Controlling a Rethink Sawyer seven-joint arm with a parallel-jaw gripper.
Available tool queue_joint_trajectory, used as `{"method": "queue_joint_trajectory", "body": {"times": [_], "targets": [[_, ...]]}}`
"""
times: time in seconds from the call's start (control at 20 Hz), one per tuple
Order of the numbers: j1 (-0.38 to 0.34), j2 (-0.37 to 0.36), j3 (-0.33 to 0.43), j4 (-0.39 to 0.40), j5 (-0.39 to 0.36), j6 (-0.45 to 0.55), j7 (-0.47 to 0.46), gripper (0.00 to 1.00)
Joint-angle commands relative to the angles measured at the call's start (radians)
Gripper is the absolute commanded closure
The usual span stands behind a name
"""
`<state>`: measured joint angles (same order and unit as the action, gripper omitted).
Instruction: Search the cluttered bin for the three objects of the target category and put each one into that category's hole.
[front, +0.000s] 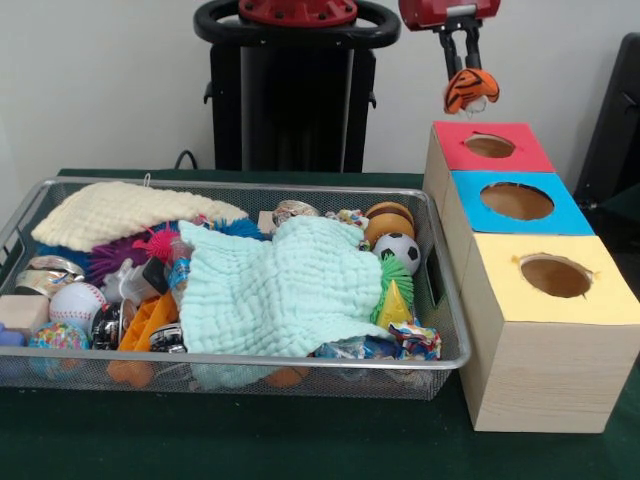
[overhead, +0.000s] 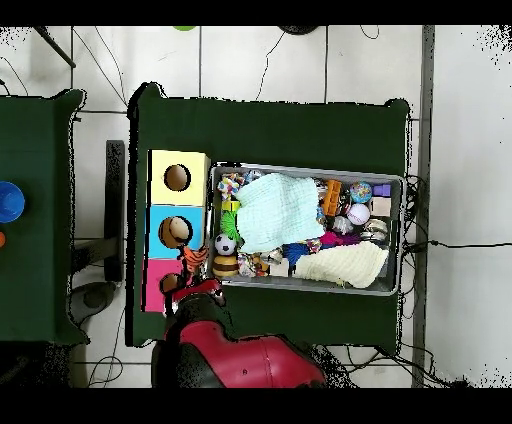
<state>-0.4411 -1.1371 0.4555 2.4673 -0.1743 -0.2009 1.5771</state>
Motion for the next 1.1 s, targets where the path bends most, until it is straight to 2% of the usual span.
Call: {"method": "queue_joint_trajectory", "body": {"times": [0.05, 0.75, 1.1], "targets": [[0.035, 0.136, -0.109, -0.033, 0.050, -0.133, 0.258, 1.00], [0.108, 0.346, -0.174, -0.074, 0.048, -0.318, 0.284, 1.00], [0.123, 0.353, -0.184, -0.068, 0.063, -0.333, 0.285, 1.00]]}}
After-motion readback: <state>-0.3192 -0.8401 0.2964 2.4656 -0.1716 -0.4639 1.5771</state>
